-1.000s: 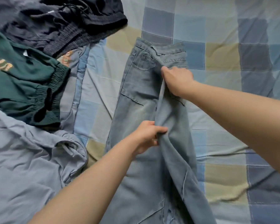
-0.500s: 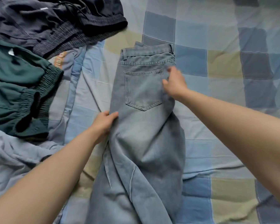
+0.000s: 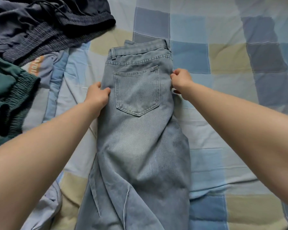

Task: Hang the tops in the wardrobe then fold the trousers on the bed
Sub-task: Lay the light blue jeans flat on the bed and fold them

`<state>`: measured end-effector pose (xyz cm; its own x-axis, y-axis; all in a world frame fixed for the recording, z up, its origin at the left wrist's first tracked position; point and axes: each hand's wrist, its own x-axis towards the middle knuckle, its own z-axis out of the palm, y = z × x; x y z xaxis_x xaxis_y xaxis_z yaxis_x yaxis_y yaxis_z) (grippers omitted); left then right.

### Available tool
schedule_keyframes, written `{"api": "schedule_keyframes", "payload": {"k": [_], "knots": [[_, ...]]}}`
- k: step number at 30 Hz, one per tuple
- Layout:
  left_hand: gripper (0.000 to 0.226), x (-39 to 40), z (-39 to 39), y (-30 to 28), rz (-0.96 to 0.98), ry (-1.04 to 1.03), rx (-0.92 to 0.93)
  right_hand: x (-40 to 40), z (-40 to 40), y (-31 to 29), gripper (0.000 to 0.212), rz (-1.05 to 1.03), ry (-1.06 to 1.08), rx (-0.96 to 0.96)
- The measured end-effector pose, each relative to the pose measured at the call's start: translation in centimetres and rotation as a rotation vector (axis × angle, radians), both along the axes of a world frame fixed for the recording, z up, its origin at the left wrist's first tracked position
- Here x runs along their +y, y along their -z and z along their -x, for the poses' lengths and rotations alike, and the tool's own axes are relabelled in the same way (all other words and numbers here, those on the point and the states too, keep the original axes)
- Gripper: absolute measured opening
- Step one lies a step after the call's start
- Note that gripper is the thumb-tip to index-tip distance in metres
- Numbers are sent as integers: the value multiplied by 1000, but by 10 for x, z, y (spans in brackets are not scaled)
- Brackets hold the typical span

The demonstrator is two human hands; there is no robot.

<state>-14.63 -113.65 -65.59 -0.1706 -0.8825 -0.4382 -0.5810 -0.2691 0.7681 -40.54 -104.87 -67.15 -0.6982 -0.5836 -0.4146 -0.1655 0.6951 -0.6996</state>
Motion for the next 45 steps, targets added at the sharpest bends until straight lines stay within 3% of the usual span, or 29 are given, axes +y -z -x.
{"api": "schedule_keyframes", "payload": {"k": [3, 7, 10, 13, 17, 19, 21, 24, 27, 29, 32, 34, 36, 40, 45], "knots": [[18, -13, 15, -10, -96, 21, 35, 10, 12, -1, 29, -24, 13, -22], [10, -19, 45, -18, -248, -61, 108, 11, 17, -2, 23, -30, 191, -275], [9, -22, 55, -15, -183, -40, 125, 4, 12, -13, 15, 69, 315, -411], [36, -33, 56, -14, -22, 25, 161, 0, 13, -19, 31, 74, 216, -492], [36, -50, 70, -35, 138, 85, 311, 0, 24, -11, 28, 275, 261, -570], [36, -58, 79, -37, 106, 114, 271, 2, 24, -3, 14, 284, 282, -483], [27, -62, 80, -27, 42, 48, 166, 9, 25, 7, 18, 167, 268, -405], [7, -46, 62, -6, -96, -61, 53, 17, 25, 6, 13, 139, 258, -538], [22, -30, 41, 13, -110, -72, 82, 25, 27, 2, 11, 151, 221, -654], [19, -25, 28, 18, -34, -59, 70, 29, 24, 1, 24, 122, 180, -683], [22, -23, 10, 22, 44, -79, -19, 24, 14, 0, 47, 70, 125, -623], [26, -17, 7, 22, 2, 2, -104, 16, 5, -3, 47, 27, 124, -524], [24, -5, 11, 21, -49, 41, -78, 9, -4, -8, 38, 25, 114, -395], [28, 1, 32, -4, 104, 30, 7, 0, -10, -38, 35, 283, 123, -80], [31, -24, 58, -49, 331, 41, 39, -27, 19, -89, 41, 381, 12, 129]]}}
